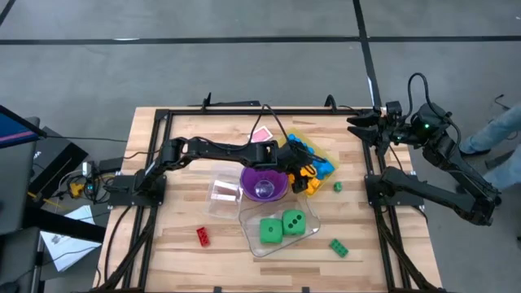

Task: Pick & Place Toys
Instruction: Put the red deck of cards into the white bin

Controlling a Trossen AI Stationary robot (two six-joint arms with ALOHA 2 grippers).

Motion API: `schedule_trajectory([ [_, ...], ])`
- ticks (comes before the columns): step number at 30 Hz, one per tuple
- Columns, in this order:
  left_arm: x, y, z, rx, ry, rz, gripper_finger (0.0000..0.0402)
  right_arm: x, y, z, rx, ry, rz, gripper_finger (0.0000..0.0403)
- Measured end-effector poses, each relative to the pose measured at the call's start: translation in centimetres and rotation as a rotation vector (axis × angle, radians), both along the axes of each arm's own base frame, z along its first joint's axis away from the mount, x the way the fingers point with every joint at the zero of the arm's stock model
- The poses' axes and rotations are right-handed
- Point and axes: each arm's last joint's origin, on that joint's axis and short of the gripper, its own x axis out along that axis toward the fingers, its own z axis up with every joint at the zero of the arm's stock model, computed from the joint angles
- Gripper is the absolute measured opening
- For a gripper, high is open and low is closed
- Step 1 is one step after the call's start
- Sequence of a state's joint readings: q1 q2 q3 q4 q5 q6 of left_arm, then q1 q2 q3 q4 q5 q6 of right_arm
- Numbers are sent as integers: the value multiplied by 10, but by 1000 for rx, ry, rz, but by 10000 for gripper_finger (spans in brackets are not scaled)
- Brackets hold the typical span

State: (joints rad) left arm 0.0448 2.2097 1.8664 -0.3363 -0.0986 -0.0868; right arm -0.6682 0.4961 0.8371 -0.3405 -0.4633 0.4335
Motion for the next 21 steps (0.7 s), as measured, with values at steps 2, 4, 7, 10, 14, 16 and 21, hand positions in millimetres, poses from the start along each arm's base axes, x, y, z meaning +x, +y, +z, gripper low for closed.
schedule_trajectory([
  [2,0,0,0,0,-1,0,330,0,0,0,0,0,0,209],
  [4,0,0,1,0,-8,1,333,0,0,0,0,0,0,209],
  [7,0,1,6,2,-32,1,333,0,0,0,0,0,0,209],
  [10,-1,3,22,8,-102,5,333,0,0,0,0,0,-1,209],
  [14,-9,9,55,25,-207,25,332,0,0,0,1,0,-2,209],
  [16,-17,15,72,82,-231,36,332,0,0,0,1,0,-2,209],
  [21,-45,32,125,253,-307,94,332,0,0,0,1,0,-3,209],
])
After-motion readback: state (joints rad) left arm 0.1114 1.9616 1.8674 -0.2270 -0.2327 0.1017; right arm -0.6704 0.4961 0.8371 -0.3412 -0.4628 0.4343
